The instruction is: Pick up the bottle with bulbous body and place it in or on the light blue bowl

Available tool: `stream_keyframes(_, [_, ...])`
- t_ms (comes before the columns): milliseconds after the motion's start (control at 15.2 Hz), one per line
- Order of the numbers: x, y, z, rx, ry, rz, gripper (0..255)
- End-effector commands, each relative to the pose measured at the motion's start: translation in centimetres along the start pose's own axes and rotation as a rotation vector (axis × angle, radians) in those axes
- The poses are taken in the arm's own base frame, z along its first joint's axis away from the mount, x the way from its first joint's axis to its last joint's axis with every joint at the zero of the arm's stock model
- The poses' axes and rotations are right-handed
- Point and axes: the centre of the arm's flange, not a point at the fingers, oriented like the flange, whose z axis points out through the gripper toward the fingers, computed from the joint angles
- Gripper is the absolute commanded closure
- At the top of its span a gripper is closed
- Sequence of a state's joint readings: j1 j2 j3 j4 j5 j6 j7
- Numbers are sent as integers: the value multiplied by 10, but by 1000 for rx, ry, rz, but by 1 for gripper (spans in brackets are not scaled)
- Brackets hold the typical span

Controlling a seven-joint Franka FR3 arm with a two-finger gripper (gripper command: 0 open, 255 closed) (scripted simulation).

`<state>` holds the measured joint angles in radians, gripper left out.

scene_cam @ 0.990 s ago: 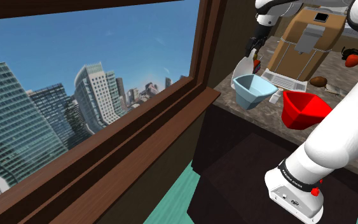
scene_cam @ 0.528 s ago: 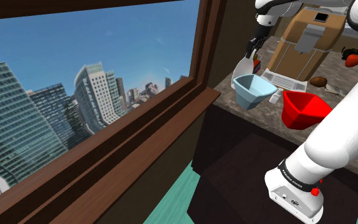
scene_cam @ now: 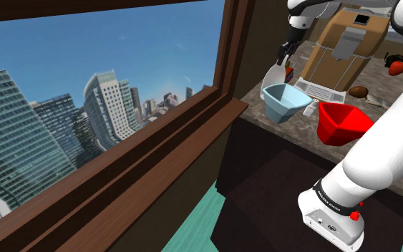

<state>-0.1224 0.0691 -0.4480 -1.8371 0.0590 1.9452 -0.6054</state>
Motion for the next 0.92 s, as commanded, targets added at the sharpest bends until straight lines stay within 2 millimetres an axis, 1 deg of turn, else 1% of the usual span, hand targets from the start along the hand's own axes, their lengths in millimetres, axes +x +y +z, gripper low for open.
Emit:
stream_keyframes(0, [0, 0, -8, 0, 0, 0, 255])
stream_keyframes(858, [4, 0, -77, 0, 0, 0, 255])
